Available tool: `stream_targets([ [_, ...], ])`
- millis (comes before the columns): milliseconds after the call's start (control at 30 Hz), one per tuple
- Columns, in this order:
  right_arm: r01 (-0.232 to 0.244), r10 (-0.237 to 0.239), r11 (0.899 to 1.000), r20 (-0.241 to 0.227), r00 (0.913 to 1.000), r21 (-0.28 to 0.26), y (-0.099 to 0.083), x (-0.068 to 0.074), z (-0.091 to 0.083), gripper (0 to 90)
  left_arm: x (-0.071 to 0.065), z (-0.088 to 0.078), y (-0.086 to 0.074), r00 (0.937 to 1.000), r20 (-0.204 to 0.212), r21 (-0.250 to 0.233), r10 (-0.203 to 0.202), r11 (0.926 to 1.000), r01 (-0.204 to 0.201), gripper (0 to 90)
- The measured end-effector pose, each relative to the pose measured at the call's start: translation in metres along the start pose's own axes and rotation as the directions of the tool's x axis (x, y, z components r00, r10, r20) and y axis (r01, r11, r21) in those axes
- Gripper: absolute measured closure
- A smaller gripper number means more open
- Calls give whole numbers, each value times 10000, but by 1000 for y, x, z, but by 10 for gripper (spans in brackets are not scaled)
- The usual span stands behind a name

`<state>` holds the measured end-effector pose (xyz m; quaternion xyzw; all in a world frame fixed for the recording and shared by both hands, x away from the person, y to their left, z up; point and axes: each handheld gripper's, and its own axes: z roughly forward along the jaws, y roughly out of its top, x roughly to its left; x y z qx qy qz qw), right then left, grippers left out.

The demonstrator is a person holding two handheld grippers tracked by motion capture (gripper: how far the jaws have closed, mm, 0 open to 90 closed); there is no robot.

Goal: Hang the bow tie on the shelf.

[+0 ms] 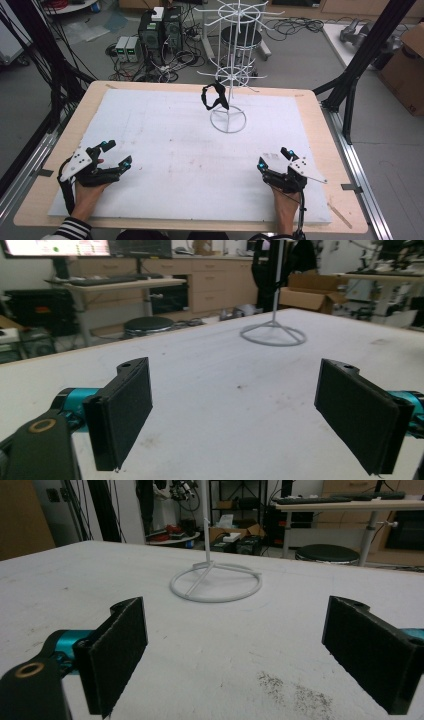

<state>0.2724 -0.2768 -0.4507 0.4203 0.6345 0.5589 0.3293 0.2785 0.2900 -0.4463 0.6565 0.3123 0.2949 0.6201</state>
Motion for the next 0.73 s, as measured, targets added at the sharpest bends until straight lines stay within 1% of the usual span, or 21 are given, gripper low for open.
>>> stream_targets([
  [33, 0, 0, 10000, 0, 10000, 0, 0, 0, 0, 99, -2, -1, -3, 10000, 25, -2, -20, 10000, 20, 157],
  [67, 20, -20, 10000, -14, 10000, 24, 0, 1, 0, 99, -4, -2, -6, 9999, -67, -70, 147, 9999, -147, 157],
  [133, 44, -44, 10000, 8, 10000, 23, 0, 1, 0, 99, -7, -4, -7, 9994, -247, -428, 260, 9987, -270, 157],
  [167, 44, -44, 10000, 8, 10000, 23, 0, 1, 0, 99, -7, -5, -7, 9990, -320, -460, 312, 9984, -326, 157],
  [200, 53, -53, 10000, 32, 10000, 39, 0, 1, 0, 99, -7, -6, -7, 9987, -406, -536, 305, 9980, -326, 159],
  [300, -4, 4, 10000, 27, 10000, 34, 0, 1, 0, 99, -7, -6, -8, 9988, -419, -537, 258, 9982, -280, 159],
  [333, 20, -20, 10000, 38, 10000, 17, 0, 1, 0, 99, -6, -6, -8, 9990, -425, -545, 154, 9984, -177, 159],
  [433, -13, 13, 10000, 68, 10000, -12, 0, 1, 0, 99, -5, -7, -8, 9992, -386, -581, 86, 9983, -109, 159],
  [633, -82, 83, 10000, 64, 9999, -38, 0, 0, -1, 99, -5, -7, -8, 9993, -369, -600, 86, 9981, -108, 158],
  [733, -45, 45, 10000, 90, 9999, -44, 0, 1, -1, 99, -5, -7, -8, 9994, -359, -617, 22, 9981, -44, 159],
])
